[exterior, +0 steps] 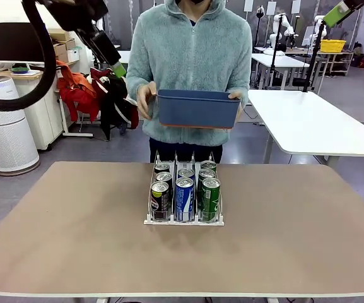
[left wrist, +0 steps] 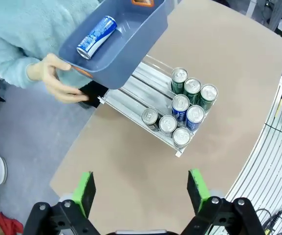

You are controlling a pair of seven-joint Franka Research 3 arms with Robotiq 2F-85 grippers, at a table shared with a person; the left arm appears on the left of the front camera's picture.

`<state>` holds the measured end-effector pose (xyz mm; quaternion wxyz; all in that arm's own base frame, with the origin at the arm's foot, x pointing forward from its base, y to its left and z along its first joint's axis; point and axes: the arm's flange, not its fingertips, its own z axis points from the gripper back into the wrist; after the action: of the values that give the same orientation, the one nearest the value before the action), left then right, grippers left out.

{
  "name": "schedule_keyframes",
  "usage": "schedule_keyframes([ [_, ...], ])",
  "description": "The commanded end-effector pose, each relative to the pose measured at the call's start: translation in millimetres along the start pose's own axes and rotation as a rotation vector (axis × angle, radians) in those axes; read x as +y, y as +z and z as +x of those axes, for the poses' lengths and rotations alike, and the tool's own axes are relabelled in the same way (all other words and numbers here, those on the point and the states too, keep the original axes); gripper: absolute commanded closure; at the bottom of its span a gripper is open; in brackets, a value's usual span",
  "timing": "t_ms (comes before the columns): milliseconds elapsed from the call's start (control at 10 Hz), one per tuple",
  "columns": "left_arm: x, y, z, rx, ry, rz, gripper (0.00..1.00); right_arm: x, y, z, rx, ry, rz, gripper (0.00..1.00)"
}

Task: Fill the beverage cans into the dispenser.
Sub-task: Pick up the Ionic drink handed by the human.

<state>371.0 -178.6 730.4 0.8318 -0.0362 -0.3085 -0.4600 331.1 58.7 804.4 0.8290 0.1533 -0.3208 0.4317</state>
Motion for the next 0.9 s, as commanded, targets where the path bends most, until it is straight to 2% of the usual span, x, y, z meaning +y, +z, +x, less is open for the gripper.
schedule_keyframes([
  [0, -14.4, 13.7, -15.8, -0.01, 0.045, 0.035, 0.0, 3.8, -2.0, -2.7, 0.002, -0.007, -0.002, 0.0],
  [200, -27.5, 34.2, -25.7, -0.027, 0.075, 0.08, 0.0, 3.8, -2.0, -2.7, 0.002, -0.007, -0.002, 0.0],
  [300, -11.8, 26.6, -7.0, -0.031, 0.033, 0.032, 0.0, 3.8, -2.0, -2.7, 0.002, -0.007, -0.002, 0.0],
  [800, -11.8, 26.6, -7.0, -0.031, 0.033, 0.032, 0.0, 3.8, -2.0, -2.7, 0.002, -0.007, -0.002, 0.0],
])
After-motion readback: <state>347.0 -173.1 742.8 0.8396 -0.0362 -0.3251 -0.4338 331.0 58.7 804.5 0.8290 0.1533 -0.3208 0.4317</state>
